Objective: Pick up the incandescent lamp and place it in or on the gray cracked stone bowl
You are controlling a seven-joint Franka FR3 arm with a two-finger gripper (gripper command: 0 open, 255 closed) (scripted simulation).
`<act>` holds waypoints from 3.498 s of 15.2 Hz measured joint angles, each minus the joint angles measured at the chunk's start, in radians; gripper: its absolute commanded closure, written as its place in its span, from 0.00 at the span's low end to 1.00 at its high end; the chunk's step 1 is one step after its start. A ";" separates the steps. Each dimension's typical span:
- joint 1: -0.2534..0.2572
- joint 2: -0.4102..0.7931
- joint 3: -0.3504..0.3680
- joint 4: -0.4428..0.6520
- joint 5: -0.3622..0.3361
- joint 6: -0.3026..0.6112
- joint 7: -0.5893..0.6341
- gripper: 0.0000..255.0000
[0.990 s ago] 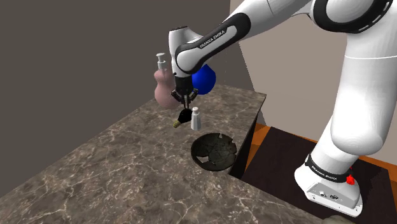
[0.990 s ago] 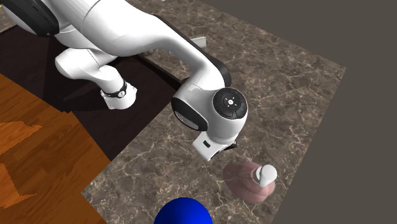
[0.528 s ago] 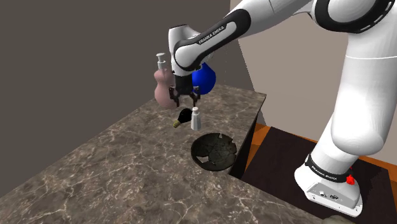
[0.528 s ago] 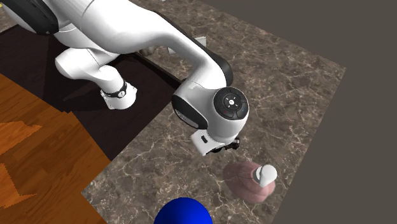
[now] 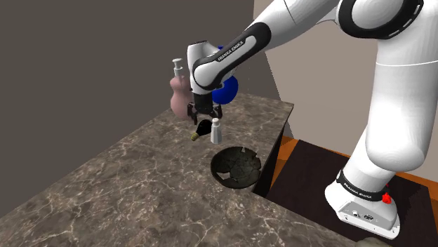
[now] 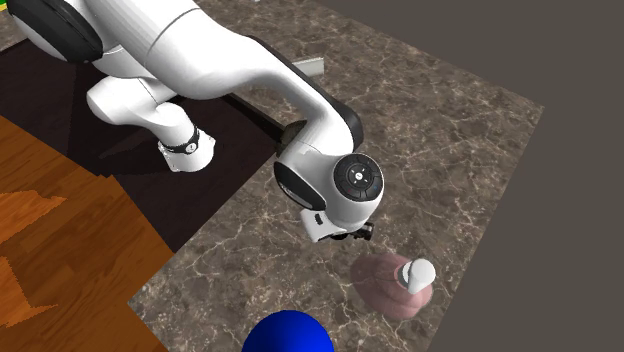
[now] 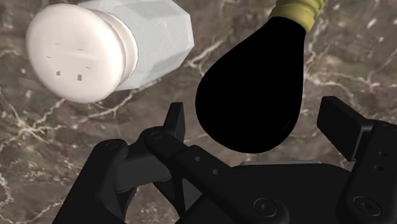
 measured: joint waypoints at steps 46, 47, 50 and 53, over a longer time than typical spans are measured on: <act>0.011 -0.292 0.032 -0.062 0.072 -0.219 0.023 1.00; 0.016 -0.325 0.037 -0.093 0.083 -0.221 0.029 1.00; 0.035 -0.422 0.054 -0.196 0.113 -0.209 0.048 1.00; 0.061 -0.522 0.073 -0.293 0.149 -0.206 0.072 1.00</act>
